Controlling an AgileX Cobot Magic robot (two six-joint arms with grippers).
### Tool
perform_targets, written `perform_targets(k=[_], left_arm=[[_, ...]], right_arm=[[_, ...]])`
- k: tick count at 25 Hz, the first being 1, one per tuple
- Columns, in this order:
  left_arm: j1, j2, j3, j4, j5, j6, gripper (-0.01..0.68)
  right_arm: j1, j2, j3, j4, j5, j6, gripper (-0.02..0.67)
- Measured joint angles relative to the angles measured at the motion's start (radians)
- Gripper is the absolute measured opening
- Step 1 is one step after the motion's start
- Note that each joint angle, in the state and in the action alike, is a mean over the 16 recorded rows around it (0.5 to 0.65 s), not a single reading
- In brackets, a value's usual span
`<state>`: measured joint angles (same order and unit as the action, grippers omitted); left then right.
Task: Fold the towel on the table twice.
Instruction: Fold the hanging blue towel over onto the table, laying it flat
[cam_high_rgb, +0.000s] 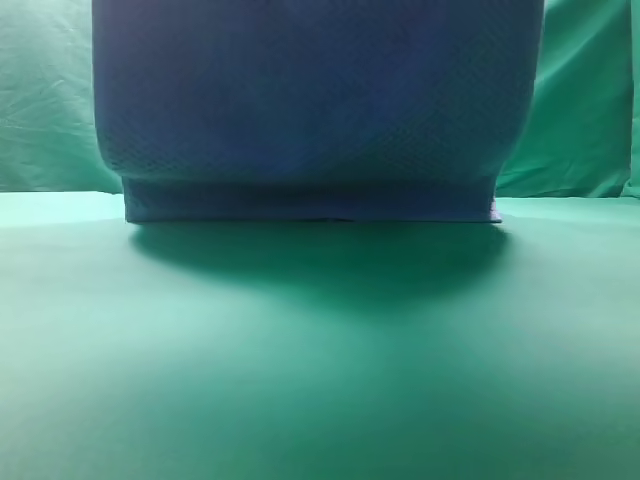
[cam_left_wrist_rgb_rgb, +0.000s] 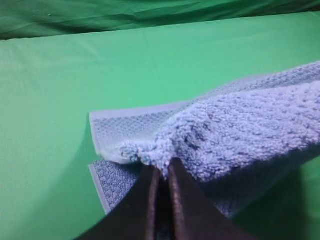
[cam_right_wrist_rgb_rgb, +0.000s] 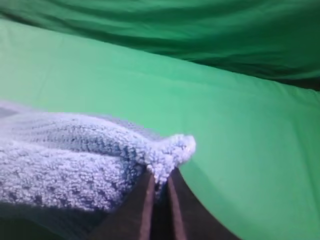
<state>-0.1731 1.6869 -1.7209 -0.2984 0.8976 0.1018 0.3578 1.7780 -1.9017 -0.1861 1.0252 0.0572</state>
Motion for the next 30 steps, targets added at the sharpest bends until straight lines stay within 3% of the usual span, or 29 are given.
perform_targets(k=[14,30], left_arm=[[-0.016,-0.411,0.581,-0.086,-0.123,0.044,0.0],[-0.019,-0.766,1.006,-0.212,-0.094,0.053,0.0]], right_arm=[[0.075,-0.369,0.54,0.017,-0.132,0.064,0.0],[0.192,-0.763,1.04,0.04,-0.18,0.226,0.0]])
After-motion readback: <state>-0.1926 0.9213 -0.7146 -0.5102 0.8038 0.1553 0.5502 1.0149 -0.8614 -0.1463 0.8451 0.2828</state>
